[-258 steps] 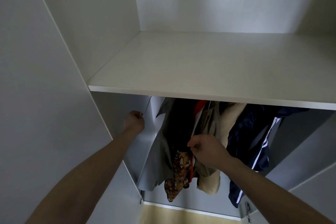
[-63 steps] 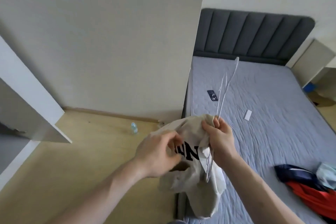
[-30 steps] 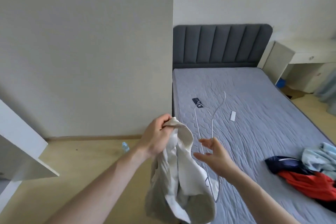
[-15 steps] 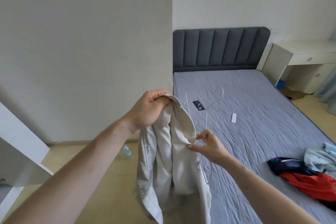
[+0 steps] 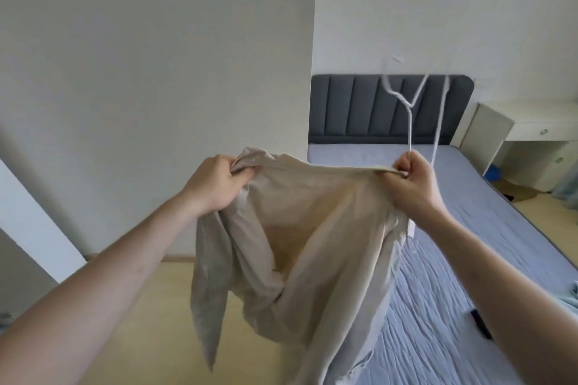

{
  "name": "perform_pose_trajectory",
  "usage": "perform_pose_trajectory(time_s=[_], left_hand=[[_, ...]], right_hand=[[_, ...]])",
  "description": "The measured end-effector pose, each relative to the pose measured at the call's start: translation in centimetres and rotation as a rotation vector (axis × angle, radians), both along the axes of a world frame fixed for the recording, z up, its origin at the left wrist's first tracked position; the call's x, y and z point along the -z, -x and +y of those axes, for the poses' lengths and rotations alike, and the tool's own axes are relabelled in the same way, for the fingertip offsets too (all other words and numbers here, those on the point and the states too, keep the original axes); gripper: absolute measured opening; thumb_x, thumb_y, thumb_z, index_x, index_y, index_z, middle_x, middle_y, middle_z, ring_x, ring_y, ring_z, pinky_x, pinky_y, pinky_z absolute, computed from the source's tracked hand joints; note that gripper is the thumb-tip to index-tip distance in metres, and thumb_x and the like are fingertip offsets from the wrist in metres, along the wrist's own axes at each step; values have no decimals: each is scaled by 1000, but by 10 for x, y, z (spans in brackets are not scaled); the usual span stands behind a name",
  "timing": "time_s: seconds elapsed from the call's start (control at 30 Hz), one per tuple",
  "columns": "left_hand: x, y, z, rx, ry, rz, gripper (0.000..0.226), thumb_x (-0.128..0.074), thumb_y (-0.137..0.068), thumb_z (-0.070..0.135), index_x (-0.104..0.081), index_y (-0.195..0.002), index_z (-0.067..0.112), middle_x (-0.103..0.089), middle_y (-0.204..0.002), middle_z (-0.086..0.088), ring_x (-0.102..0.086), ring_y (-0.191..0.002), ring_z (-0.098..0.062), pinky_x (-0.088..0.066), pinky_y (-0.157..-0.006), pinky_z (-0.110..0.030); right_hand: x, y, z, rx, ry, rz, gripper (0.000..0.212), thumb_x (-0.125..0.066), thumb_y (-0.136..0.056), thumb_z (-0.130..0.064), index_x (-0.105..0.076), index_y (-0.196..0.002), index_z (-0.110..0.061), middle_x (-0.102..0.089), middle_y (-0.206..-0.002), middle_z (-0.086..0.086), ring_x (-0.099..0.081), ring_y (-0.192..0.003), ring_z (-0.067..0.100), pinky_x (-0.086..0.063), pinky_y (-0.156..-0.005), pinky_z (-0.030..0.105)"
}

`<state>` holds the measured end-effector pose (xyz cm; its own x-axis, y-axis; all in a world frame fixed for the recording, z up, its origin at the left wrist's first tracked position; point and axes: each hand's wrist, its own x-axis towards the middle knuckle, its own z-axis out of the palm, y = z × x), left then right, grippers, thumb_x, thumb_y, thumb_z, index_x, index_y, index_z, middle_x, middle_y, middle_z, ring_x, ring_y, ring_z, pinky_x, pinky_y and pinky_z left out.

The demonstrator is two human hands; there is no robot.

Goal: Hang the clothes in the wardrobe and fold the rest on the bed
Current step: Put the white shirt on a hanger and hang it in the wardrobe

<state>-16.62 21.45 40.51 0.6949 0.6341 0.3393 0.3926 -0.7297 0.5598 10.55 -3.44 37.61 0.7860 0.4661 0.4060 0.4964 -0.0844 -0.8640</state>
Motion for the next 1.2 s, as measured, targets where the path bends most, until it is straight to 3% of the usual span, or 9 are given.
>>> perform_pose_trajectory(time_s=[0.2,0.33,0.43,0.6,0.77,0.87,1.0,1.13,1.2], left_hand=[[-14,4,21,-27,-6,-43,36,-58,-98,49,-61,-62,46,-54,-51,12,-55,-58,-8,-38,-53,-29],[-16,5,27,16,91,-17,34,-59,-100,44,-68,-71,28,-69,-72,4,-66,-75,-21,-47,-67,-34],[-19,-2,18,241,202,40,23,-63,-94,41,-74,-83,24,-74,-85,7,-68,-85,-12,-49,-80,-36],[-2,-22,0,230,221,61,53,-60,-101,36,-30,-62,18,-31,-60,5,-32,-56,-11,-27,-61,-33],[-12,-22,8,123,488,-251,38,-71,-97,34,-62,-61,25,-63,-70,8,-59,-68,-8,-45,-68,-29],[-28,-32,-2,259,473,-175,41,-71,-94,32,-55,-58,22,-72,-77,11,-64,-76,-4,-46,-61,-19],[-43,-38,-7,424,532,-124,62,-75,-93,29,-21,-64,22,-30,-66,6,-38,-65,-10,-37,-62,-16],[-55,-37,-2,197,303,-158,42,-74,-92,44,-62,-64,15,-55,-58,8,-51,-60,-7,-46,-59,-23],[-57,-37,1,162,165,-124,34,-72,-94,43,-72,-76,14,-66,-66,-6,-55,-62,-9,-45,-62,-27]], right_hand=[[-44,4,13,-149,52,-257,50,-74,-83,-15,-26,-71,-20,-34,-58,-15,-24,-57,5,-27,-48,18],[-50,9,18,-165,64,-244,54,-76,-84,-15,-25,-68,-22,-28,-58,-14,-22,-58,6,-24,-48,18],[-50,22,23,-225,19,-223,55,-76,-81,-21,-23,-67,-26,-25,-59,-13,-20,-56,7,-24,-46,18],[-56,26,28,-249,74,-308,56,-78,-81,-28,-23,-67,-24,-26,-56,-12,-21,-55,8,-26,-45,16],[-42,-5,-2,-130,296,-592,65,-80,-89,-30,-19,-67,-21,-25,-56,-6,-21,-60,14,-24,-53,35],[-28,-17,-6,-53,369,-467,67,-80,-87,-35,-18,-66,-21,-22,-56,-7,-19,-60,15,-22,-53,35],[-12,-22,-12,-88,371,-222,71,-86,-81,-40,-19,-66,-19,-21,-61,-6,-16,-62,13,-19,-55,33],[-3,-18,-20,-132,350,-183,67,-80,-86,-43,-21,-65,-19,-22,-57,-9,-18,-57,13,-18,-48,23],[-4,-15,-24,-157,342,-171,61,-70,-92,-51,-27,-63,-19,-24,-55,-10,-20,-53,11,-22,-50,23]])
